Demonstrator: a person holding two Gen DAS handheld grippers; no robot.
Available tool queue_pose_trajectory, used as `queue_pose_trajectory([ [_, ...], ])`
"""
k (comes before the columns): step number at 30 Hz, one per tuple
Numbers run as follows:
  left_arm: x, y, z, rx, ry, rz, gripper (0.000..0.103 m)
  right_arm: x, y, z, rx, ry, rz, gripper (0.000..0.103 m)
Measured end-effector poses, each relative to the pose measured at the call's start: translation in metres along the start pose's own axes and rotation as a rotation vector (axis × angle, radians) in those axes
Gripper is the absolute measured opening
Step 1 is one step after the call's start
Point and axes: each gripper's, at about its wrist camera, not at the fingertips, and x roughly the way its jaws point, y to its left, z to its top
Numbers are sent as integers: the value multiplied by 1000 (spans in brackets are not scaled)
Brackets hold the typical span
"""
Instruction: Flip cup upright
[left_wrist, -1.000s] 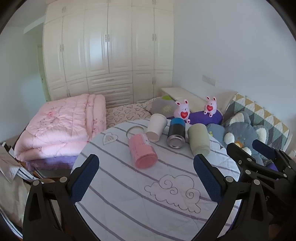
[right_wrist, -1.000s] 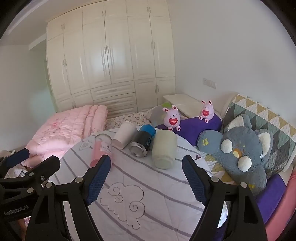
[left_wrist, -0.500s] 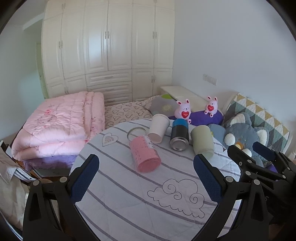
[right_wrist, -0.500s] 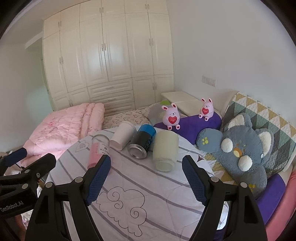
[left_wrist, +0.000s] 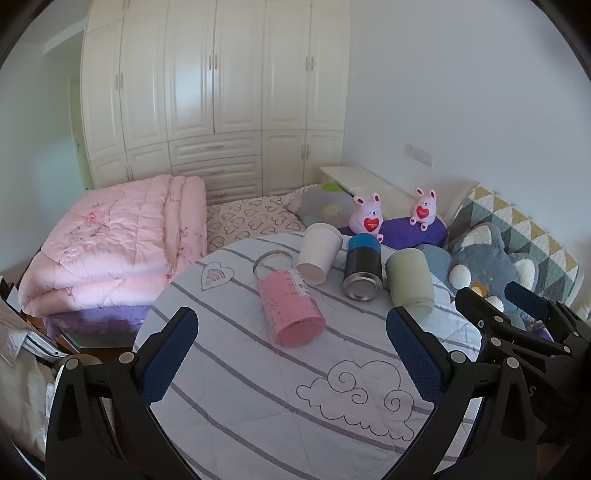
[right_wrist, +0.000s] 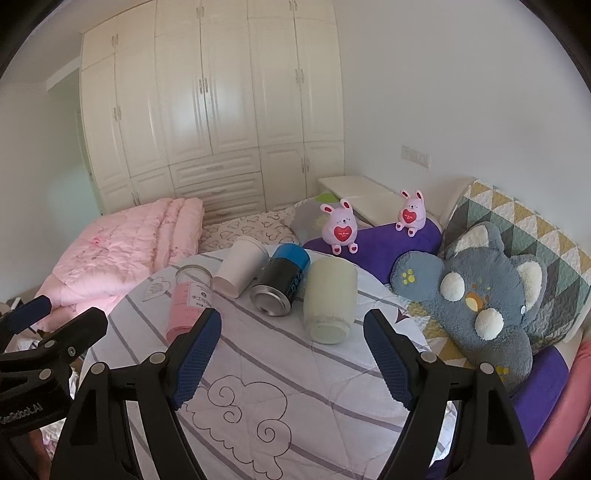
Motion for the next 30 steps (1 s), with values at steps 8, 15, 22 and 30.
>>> queue_pose_trajectory([
  [8,11,1,1,1,12,-6,103,8,2,3,-6,10,-7,81],
  [15,20,4,1,-11,26,1,103,15,4,5,-12,20,-11,81],
  [22,30,3,3,-14,40,0,103,26,4,8,-13,37,-17,81],
  [30,52,-6,11,0,54,-1,103,50,-7,14,7,72,-52,81],
])
